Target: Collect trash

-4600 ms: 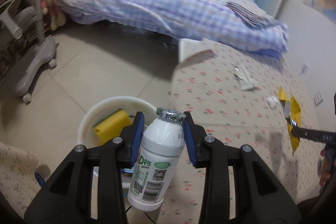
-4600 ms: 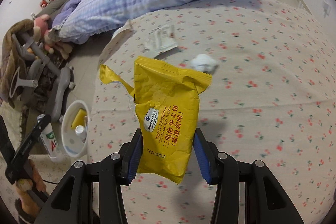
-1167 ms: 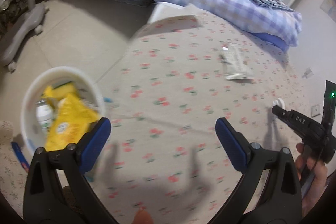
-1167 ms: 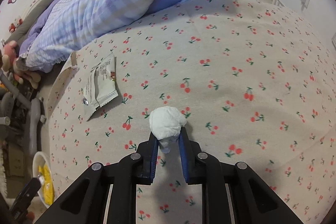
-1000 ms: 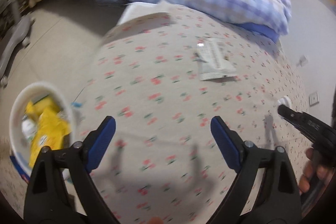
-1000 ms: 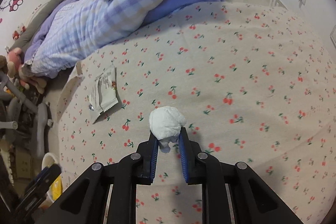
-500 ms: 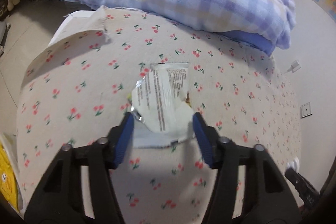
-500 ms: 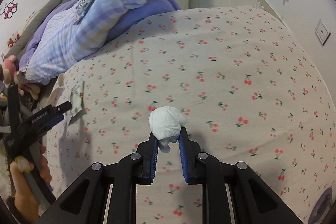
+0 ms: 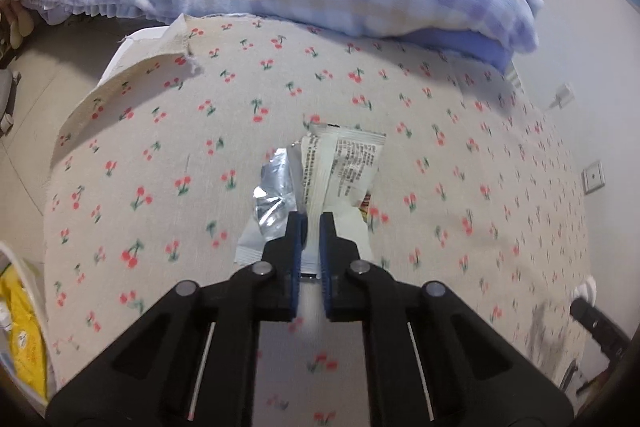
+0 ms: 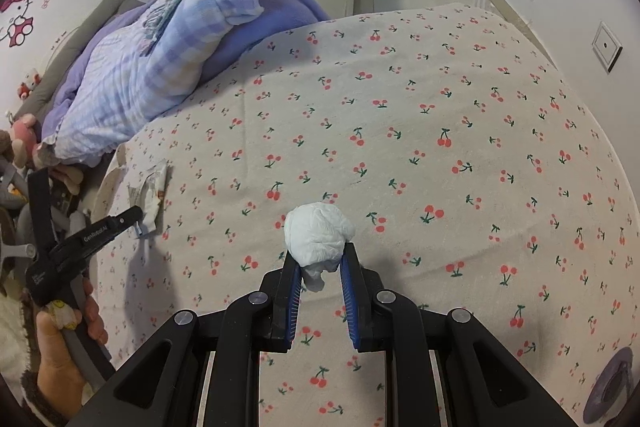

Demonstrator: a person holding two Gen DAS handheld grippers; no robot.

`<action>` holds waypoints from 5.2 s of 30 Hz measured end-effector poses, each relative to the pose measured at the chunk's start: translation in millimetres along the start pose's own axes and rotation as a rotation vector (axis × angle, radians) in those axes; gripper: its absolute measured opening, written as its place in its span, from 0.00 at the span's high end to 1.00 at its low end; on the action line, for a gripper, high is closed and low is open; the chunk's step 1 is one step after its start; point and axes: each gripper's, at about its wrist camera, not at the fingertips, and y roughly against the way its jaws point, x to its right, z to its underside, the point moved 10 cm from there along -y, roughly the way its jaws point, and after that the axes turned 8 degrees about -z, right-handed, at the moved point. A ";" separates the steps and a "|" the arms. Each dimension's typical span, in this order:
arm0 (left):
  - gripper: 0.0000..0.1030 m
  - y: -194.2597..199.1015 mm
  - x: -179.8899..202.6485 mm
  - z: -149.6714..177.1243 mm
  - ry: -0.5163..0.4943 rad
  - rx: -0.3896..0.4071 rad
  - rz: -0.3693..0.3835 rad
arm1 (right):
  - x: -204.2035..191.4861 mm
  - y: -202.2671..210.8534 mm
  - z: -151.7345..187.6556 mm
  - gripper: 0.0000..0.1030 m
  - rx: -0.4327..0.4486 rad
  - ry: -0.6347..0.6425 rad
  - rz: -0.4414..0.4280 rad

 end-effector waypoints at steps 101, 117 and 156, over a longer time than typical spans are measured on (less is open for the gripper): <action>0.01 129.1 -378.5 191.1 0.417 -0.058 -0.271 | -407.0 -132.7 189.1 0.41 -0.295 0.397 -0.362; 0.01 188.8 -285.5 225.8 0.321 0.084 -0.267 | -316.7 19.3 191.1 0.04 -0.075 0.518 -0.201; 0.01 209.9 -213.2 259.3 0.174 0.266 -0.302 | -205.0 74.7 237.9 0.00 0.295 0.445 -0.002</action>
